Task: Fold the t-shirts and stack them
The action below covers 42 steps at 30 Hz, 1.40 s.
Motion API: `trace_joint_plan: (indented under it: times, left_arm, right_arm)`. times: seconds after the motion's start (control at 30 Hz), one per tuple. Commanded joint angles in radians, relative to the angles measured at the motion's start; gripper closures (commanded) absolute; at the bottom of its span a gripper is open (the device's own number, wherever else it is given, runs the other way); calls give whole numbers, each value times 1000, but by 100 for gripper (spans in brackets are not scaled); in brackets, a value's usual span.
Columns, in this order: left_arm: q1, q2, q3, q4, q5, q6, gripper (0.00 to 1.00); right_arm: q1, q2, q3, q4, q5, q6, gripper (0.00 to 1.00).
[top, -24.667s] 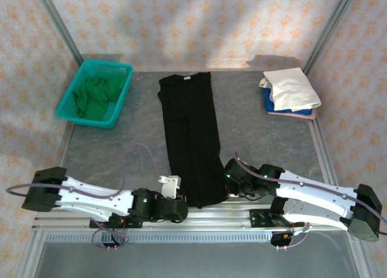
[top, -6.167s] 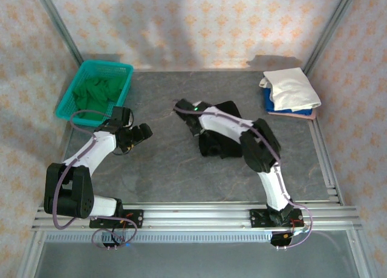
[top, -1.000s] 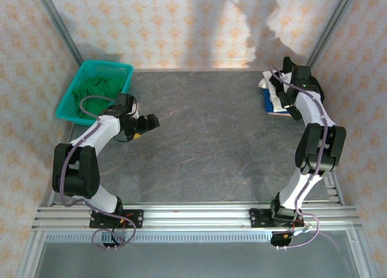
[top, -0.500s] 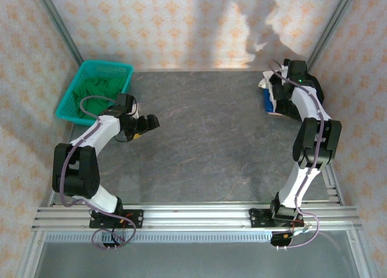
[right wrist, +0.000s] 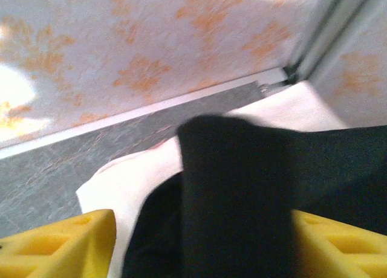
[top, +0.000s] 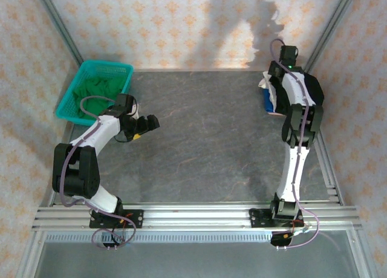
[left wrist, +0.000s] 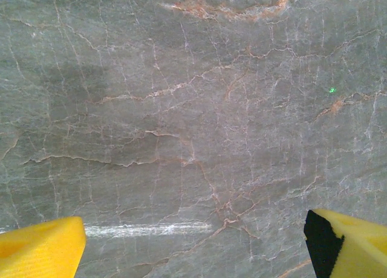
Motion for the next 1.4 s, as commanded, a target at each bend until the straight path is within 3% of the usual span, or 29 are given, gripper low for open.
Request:
trace_joint_plan:
  times: [0.0, 0.13, 0.27, 0.5, 0.6, 0.7, 1.03, 1.23, 1.37]
  left_arm:
    - [5, 13, 16, -36, -14, 28, 5]
    - [5, 20, 19, -40, -16, 31, 5]
    - [5, 26, 23, -40, -13, 31, 5]
    - [5, 16, 25, -42, -12, 31, 5]
    - [5, 6, 23, -34, -17, 24, 5]
    - [5, -11, 24, -18, -32, 15, 3]
    - [5, -155, -9, 78, -165, -9, 0]
    - [5, -336, -158, 275, -429, -45, 0]
    - [5, -485, -322, 465, -618, -15, 0]
  right_arm:
    - [38, 104, 135, -137, -47, -23, 33]
    - [54, 198, 215, -249, -13, -111, 32]
    - [56, 189, 198, -282, 4, -155, 28]
    - [59, 74, 206, -327, 64, -168, 21]
    - [59, -7, 165, -317, 63, -135, 12]
    - [59, -121, 8, -213, 64, -116, 0]
    - [66, -530, -665, 164, 38, -57, 1]
    - [98, -826, -1095, 355, -16, -5, 1]
    - [181, -988, -1352, 507, -2, -56, 1]
